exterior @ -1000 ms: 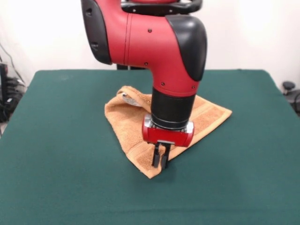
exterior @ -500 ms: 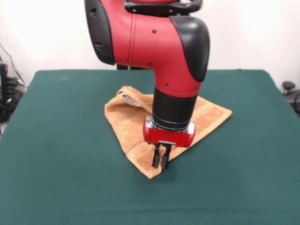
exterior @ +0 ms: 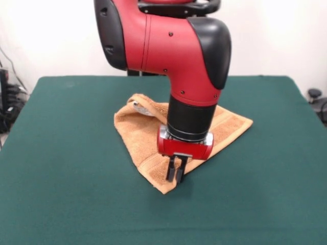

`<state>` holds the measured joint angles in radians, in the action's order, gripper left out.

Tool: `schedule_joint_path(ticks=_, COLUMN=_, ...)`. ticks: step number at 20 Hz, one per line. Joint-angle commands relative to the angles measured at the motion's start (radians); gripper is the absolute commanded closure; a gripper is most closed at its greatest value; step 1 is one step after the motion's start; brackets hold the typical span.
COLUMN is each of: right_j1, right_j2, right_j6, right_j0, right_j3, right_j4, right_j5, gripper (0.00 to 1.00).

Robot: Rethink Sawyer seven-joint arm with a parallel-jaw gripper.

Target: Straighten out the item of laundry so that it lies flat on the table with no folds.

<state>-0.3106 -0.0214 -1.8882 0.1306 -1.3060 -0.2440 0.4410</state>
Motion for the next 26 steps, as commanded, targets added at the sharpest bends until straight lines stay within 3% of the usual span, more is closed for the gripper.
schedule_joint_path(ticks=1, right_j1=0.017, right_j2=0.050, right_j6=-0.064, right_j0=-0.034, right_j3=-0.023, right_j4=0.034, right_j5=0.179, gripper=1.00)
schedule_joint_path(ticks=17, right_j1=-0.152, right_j2=0.060, right_j6=-0.050, right_j0=-0.037, right_j3=-0.077, right_j4=0.069, right_j5=0.468, gripper=1.00)
schedule_joint_path(ticks=26, right_j1=-0.249, right_j2=0.031, right_j6=-0.114, right_j0=-0.060, right_j3=-0.116, right_j4=0.089, right_j5=0.565, gripper=1.00)
